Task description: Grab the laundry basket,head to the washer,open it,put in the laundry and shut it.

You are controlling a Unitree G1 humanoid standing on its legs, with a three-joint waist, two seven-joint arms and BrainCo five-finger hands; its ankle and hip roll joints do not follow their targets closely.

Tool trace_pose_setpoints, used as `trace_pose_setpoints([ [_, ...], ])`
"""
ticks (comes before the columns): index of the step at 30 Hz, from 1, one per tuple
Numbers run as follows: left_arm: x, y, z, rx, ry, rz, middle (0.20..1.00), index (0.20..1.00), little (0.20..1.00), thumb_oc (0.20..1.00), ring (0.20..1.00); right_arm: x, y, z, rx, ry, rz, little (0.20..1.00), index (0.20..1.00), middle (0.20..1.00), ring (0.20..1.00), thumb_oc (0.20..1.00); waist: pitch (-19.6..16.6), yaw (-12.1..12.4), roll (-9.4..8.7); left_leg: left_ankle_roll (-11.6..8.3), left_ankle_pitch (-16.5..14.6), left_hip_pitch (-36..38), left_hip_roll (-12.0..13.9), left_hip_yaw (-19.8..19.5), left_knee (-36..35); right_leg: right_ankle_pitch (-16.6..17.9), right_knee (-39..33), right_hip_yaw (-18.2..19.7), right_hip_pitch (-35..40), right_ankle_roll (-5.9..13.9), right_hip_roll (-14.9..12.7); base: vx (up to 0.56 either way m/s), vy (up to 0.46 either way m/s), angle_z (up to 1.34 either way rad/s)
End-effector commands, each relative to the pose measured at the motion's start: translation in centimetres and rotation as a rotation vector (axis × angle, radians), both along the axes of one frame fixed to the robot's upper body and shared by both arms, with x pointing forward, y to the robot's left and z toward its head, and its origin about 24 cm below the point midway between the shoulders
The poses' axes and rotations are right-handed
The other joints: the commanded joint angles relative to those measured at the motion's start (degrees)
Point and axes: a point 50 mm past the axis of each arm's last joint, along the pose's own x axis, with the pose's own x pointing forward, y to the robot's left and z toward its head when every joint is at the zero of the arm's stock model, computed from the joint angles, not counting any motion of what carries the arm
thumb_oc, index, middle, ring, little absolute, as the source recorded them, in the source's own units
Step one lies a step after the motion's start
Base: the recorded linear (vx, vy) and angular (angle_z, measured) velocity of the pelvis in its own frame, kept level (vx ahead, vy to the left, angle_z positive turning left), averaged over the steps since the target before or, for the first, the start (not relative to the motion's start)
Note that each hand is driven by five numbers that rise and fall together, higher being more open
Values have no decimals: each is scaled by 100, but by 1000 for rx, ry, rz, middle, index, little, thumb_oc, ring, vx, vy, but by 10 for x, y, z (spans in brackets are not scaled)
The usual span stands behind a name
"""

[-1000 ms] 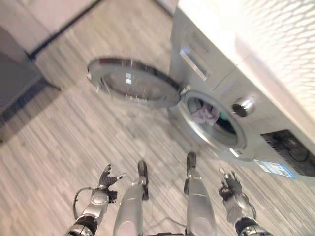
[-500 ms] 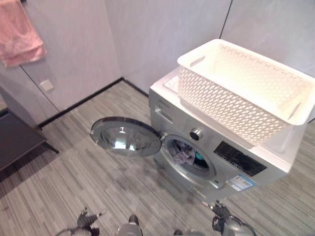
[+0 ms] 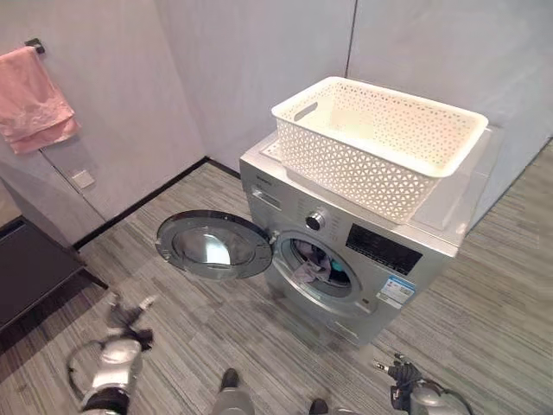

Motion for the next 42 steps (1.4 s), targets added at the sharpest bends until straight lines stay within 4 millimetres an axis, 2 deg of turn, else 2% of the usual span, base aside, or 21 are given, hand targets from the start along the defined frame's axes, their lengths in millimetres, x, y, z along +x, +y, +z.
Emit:
trace_pose_setpoints([
  [1,14,48,70,246,-131,13,1000,1000,1000,1000,1000,-5,4,-2,22,-10,-11,1000,1000,1000,1000,1000,-209,-274,110,114,251,-76,-123,383,-368,-359,-833,7,1098,1141,-386,151,249,25],
  [2,15,48,70,247,-132,12,1000,1000,1000,1000,1000,-5,4,-2,23,-11,-12,1000,1000,1000,1000,1000,-205,-270,105,114,250,-72,-125,384,-369,-357,-838,6,1103,1142,-387,131,267,3],
  [3,22,65,94,334,-111,7,1000,1000,1000,1000,1000,-10,3,-4,24,18,1,1000,1000,1000,1000,1000,-238,-346,162,100,107,69,-244,419,-423,-263,-844,63,1102,1236,-508,119,272,-14],
  [6,40,79,132,396,-119,-4,1000,1000,1000,1000,1000,-6,6,-4,30,28,49,1000,1000,1000,1000,1000,-193,-437,125,174,-156,98,-374,592,-354,-89,-844,169,968,1414,-730,68,265,2],
  [7,41,79,133,397,-120,-6,1000,1000,1000,1000,1000,-6,6,-4,32,27,48,1000,1000,1000,1000,1000,-191,-423,116,176,-160,95,-377,600,-347,-90,-840,178,960,1416,-735,-33,179,-23],
  [8,54,78,158,407,-172,-37,1000,1000,1000,1000,1000,4,11,-2,31,8,92,1000,1000,1000,1000,1000,-107,-427,51,236,-264,37,-436,659,-295,7,-819,257,809,1492,-820,-63,171,-41],
  [11,78,77,192,322,-245,-34,1000,1000,1000,1000,1000,28,21,4,37,-39,155,1000,1000,1000,1000,1000,205,-475,-84,307,-365,-240,-484,745,-95,158,-751,366,458,1581,-932,-131,152,-25],
  [12,79,76,194,324,-248,-37,1000,1000,1000,1000,1000,28,21,4,40,-41,152,1000,1000,1000,1000,1000,205,-457,-97,309,-372,-261,-485,745,-78,156,-743,370,440,1582,-934,-226,122,-21],
  [13,92,75,224,282,-307,-22,1000,1000,1000,1000,1000,45,26,10,39,-79,186,1000,1000,1000,1000,1000,447,-546,-177,333,-392,-548,-507,762,76,269,-706,431,165,1607,-954,-151,70,-19],
  [14,93,74,226,284,-309,-24,1000,1000,1000,1000,1000,45,27,10,42,-81,184,1000,1000,1000,1000,1000,447,-530,-191,335,-398,-570,-507,760,92,268,-699,433,147,1607,-955,-236,86,-24],
  [16,107,64,261,276,-352,-26,1000,1000,1000,1000,1000,68,35,20,46,-147,213,1000,1000,1000,1000,1000,773,-626,-360,356,-395,-1066,-556,741,333,472,-689,478,-256,1624,-971,-228,82,-10],
  [20,112,60,291,302,-367,-2,1000,1000,1000,1000,1000,90,43,32,55,-224,215,1000,1000,1000,1000,1000,1049,-759,-577,372,-379,-1567,-575,760,473,754,-793,522,-672,1696,-1040,-127,112,-10],
  [26,105,64,318,319,-400,83,1000,1000,1000,1000,1000,111,53,48,79,-342,207,1000,1000,1000,1000,1000,1258,-952,-914,394,-372,-2087,-592,831,594,1148,-989,585,-1113,1799,-1104,-46,87,-6],
  [28,105,63,321,310,-412,87,1000,1000,1000,1000,1000,112,54,49,81,-347,206,1000,1000,1000,1000,1000,1280,-977,-956,393,-376,-2183,-593,837,632,1194,-1013,576,-1174,1814,-1113,-22,36,-7],
  [29,103,64,329,299,-445,109,1000,1000,1000,1000,1000,115,57,54,88,-382,218,1000,1000,1000,1000,1000,1345,-1032,-1041,393,-393,-2346,-588,844,703,1300,-1078,598,-1296,1834,-1132,47,42,-1],
  [30,102,64,333,303,-455,116,1000,1000,1000,1000,1000,117,59,56,94,-397,223,1000,1000,1000,1000,1000,1363,-1067,-1078,347,-552,-2369,-570,808,746,1263,-1112,632,-1302,1869,-1110,45,62,1],
  [34,96,68,344,338,-461,136,1000,1000,1000,1000,1000,124,64,66,114,-460,244,1000,1000,1000,1000,1000,1408,-1153,-1215,351,-628,-2621,-551,807,924,1393,-1214,708,-1487,1886,-1089,11,42,-3],
  [35,89,73,352,355,-467,155,1000,1000,1000,1000,1000,128,66,74,130,-506,258,1000,1000,1000,1000,1000,1415,-1228,-1314,362,-708,-2839,-506,781,1096,1496,-1290,770,-1637,1906,-1046,1,55,-8],
  [42,95,67,352,415,-410,103,1000,1000,1000,1000,1000,127,66,80,143,-541,283,1000,1000,1000,1000,1000,1420,-1371,-1439,416,-884,-3259,-423,682,1507,1578,-1335,847,-1863,1910,-986,5,15,-8],
])
